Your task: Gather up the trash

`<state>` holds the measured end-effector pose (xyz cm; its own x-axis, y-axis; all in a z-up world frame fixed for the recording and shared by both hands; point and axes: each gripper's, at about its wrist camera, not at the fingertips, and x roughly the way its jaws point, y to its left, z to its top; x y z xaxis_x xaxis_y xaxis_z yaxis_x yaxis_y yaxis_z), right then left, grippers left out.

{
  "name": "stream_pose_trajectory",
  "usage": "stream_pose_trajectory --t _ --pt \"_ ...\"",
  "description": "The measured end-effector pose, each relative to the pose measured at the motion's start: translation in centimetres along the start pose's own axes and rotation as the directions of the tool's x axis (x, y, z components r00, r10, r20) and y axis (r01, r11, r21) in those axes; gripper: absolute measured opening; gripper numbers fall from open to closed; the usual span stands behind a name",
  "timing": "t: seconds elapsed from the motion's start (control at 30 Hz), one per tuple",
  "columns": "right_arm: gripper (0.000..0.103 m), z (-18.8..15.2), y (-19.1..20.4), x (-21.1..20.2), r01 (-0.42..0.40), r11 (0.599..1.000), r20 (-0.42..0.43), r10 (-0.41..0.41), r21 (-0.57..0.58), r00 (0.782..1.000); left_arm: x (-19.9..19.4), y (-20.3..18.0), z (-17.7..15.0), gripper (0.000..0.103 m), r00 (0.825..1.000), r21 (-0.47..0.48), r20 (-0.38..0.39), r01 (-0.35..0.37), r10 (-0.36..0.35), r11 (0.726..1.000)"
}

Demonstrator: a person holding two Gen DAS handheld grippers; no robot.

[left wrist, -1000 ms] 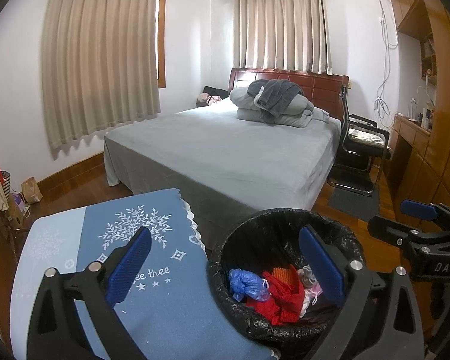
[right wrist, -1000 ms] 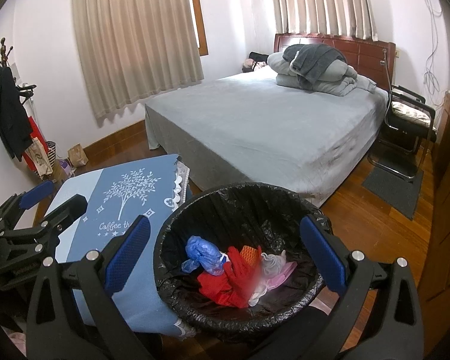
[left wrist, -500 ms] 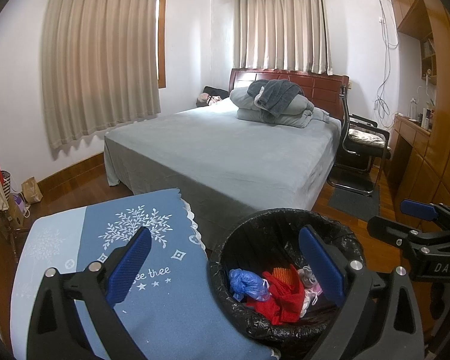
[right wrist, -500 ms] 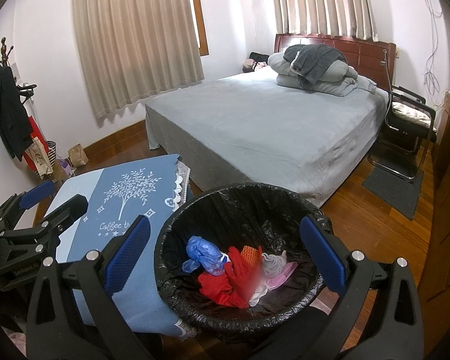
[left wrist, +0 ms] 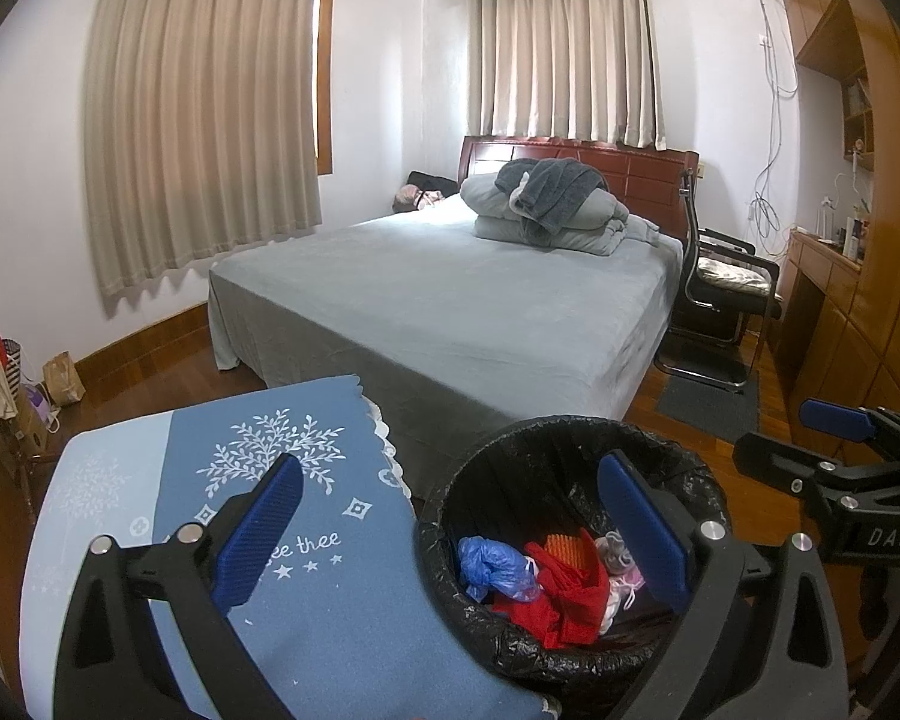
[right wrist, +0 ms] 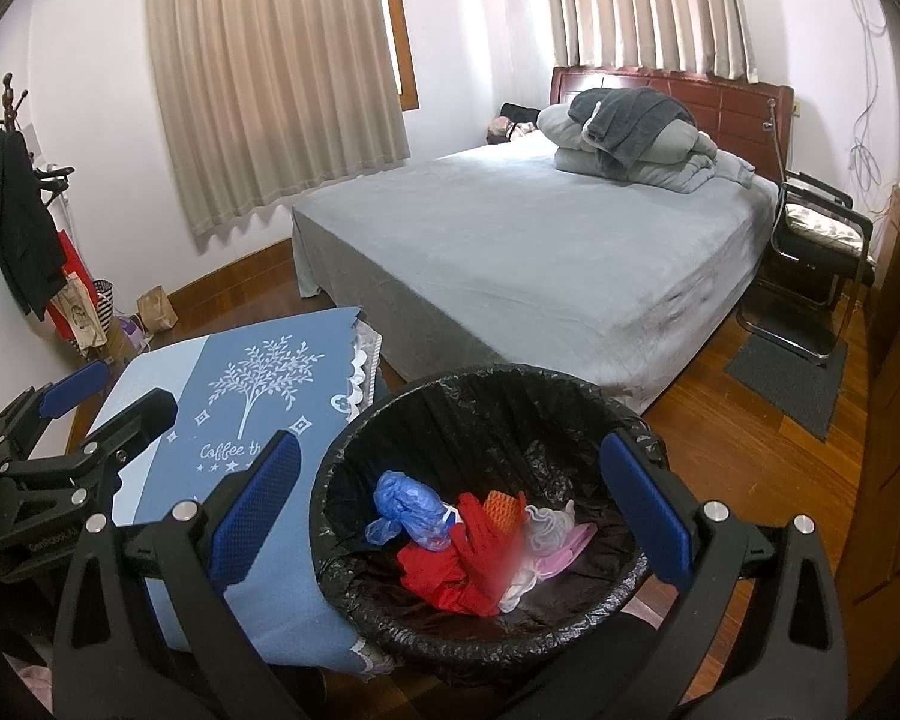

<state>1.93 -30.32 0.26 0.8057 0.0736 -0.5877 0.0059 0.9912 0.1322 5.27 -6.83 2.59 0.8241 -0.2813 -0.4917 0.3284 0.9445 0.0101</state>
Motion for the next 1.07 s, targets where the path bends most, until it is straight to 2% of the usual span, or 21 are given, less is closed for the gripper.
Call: stream_pose_trajectory --t 1.07 --pt "0.097 0.04 0.14 0.09 0.000 1.000 -0.002 0.000 0.000 1.000 -0.21 -0.11 -0.12 0.097 1.000 -0.003 -0.002 -0.001 0.001 1.000"
